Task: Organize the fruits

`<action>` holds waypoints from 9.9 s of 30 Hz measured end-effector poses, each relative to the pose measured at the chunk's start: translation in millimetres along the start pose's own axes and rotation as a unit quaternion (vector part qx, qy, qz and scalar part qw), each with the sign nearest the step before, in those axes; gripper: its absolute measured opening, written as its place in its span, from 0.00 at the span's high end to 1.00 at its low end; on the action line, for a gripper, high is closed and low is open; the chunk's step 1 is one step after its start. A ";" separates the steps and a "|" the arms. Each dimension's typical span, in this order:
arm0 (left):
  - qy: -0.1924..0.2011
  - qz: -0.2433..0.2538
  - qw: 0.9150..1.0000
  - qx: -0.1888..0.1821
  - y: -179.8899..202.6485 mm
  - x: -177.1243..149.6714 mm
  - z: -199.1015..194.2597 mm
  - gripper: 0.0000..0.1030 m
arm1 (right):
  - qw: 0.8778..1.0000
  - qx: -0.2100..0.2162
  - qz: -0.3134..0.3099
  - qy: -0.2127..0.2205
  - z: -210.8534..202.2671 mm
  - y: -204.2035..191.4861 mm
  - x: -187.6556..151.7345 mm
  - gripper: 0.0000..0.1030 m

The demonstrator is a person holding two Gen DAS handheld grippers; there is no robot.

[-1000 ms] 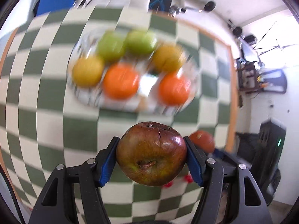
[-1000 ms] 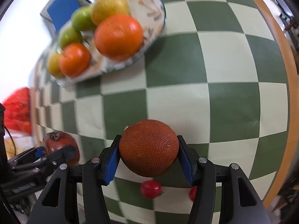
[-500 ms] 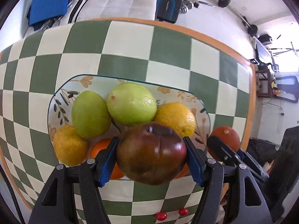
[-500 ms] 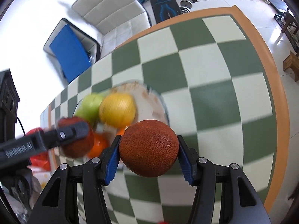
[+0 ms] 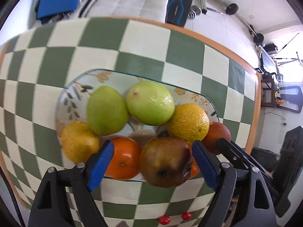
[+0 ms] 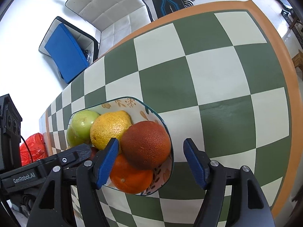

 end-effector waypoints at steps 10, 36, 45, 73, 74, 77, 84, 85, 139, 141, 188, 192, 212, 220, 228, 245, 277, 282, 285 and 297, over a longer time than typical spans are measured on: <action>0.087 0.029 0.990 0.108 -25.1 -46.0 -33.2 0.13 | 0.995 -0.084 -0.044 0.042 -28.1 -12.3 -40.0 0.12; 0.221 0.064 0.966 0.114 -30.0 -184.4 -127.5 0.03 | 0.967 -0.172 -0.091 0.161 -127.4 -72.5 -188.9 0.07; 0.265 0.086 0.954 0.110 -20.3 -233.1 -165.9 0.03 | 0.959 -0.161 -0.107 0.205 -175.0 -96.1 -246.0 0.07; 0.317 0.097 0.938 0.105 3.3 -305.0 -191.6 0.03 | 0.939 -0.149 -0.124 0.285 -267.4 -106.7 -354.1 0.07; 0.316 0.096 0.938 0.106 3.4 -303.8 -189.0 0.03 | 0.940 -0.146 -0.123 0.284 -268.6 -105.5 -354.3 0.07; 0.294 0.086 0.945 0.115 2.3 -291.0 -169.9 0.02 | 0.941 -0.140 -0.119 0.284 -268.3 -100.6 -350.9 0.06; 0.198 0.065 0.966 0.154 -5.3 -247.4 -84.8 0.01 | 0.971 -0.104 -0.088 0.196 -206.0 -46.0 -314.0 0.02; 0.180 0.064 0.969 0.155 -5.7 -241.6 -69.9 0.01 | 0.975 -0.104 -0.081 0.178 -192.3 -35.9 -308.8 0.02; 0.004 -0.059 0.990 -0.125 -101.5 -91.6 14.1 0.71 | 0.995 -0.006 -0.074 0.067 -37.7 -28.0 -198.5 0.68; -0.001 -0.077 0.988 -0.133 -113.6 -82.3 17.0 0.71 | 0.994 0.006 -0.082 0.072 -27.4 -49.4 -179.2 0.68; -0.092 -0.140 0.960 -0.225 -142.9 -53.7 27.3 0.69 | 0.989 0.050 -0.136 0.032 83.8 -160.5 -115.8 0.65; -0.082 -0.113 0.970 -0.201 -142.2 -55.9 20.8 0.67 | 0.986 0.056 -0.153 0.025 77.9 -160.7 -125.3 0.68; -0.037 -0.125 0.986 -0.101 -221.8 -136.4 19.4 0.65 | 0.924 -0.055 -0.374 -0.060 154.4 -201.3 -283.0 0.70; 0.023 -0.090 0.996 -0.015 -169.1 -119.7 11.2 0.57 | 0.977 -0.007 -0.194 0.087 40.1 -113.9 -180.8 0.69; 0.071 -0.052 0.996 0.023 -119.8 -84.4 7.8 0.20 | 0.988 -0.022 -0.118 0.101 26.2 -69.6 -103.8 0.69; 0.104 -0.021 0.988 0.114 -114.5 -104.9 7.8 0.05 | 0.990 0.000 -0.110 0.085 17.7 -54.7 -153.0 0.60; 0.145 0.005 0.983 0.109 -65.4 -85.8 -12.7 0.05 | 0.986 -0.034 -0.060 0.151 -18.5 -4.7 -79.7 0.70; 0.147 -0.002 0.985 0.095 -66.4 -82.7 -15.7 0.05 | 0.991 0.001 -0.041 0.131 -8.3 7.6 -72.4 0.66; 0.149 0.001 0.984 0.096 -64.3 -86.8 -20.0 0.05 | 0.991 0.016 -0.031 0.132 -7.4 12.6 -74.4 0.60; 0.207 0.028 0.969 0.132 -55.9 -146.0 -78.9 0.05 | 0.968 -0.153 -0.092 0.175 -69.9 -29.2 -144.5 0.05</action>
Point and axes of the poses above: each gripper's, at about its wrist camera, not at the fingertips, and z roughly the way its jaws point, y to its right, x to its top, the point moved 4 cm from there along z, roughly the way its jaws point, and after that the axes turned 11 degrees about -y, right-handed, at the moved point
